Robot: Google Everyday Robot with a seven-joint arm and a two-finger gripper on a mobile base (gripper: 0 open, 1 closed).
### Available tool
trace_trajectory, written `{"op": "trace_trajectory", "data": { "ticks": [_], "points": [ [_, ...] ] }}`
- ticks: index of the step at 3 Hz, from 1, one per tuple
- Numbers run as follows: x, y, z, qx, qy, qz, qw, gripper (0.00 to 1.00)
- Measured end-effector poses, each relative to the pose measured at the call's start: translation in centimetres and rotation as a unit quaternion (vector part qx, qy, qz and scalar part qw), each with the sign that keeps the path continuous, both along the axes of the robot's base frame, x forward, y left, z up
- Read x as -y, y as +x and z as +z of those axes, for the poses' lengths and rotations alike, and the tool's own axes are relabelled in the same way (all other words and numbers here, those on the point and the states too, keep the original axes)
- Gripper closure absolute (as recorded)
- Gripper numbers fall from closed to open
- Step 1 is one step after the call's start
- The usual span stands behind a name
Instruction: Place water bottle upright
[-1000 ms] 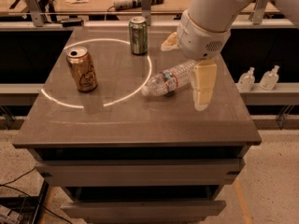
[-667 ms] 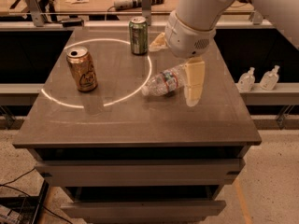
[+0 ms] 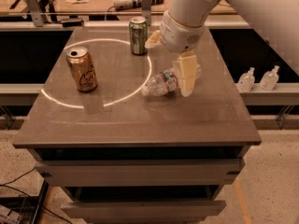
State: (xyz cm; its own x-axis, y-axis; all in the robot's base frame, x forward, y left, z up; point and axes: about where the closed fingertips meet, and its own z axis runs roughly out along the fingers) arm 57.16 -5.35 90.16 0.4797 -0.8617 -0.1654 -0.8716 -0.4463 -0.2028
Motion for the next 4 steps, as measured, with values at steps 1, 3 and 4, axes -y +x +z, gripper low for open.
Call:
{"op": "trace_trajectory", "data": {
  "ticks": [1,3,4],
  "points": [
    [0.7,2.0,-0.8,0.008,-0.006,-0.002,1.0,0.0],
    [2.0,3.4,-4.0,-0.011,-0.023,0.0,0.9997,0.0],
    [2.4,3.6,-5.5,-0.022,-0.039,0.009,0.999,0.0]
  ]
}}
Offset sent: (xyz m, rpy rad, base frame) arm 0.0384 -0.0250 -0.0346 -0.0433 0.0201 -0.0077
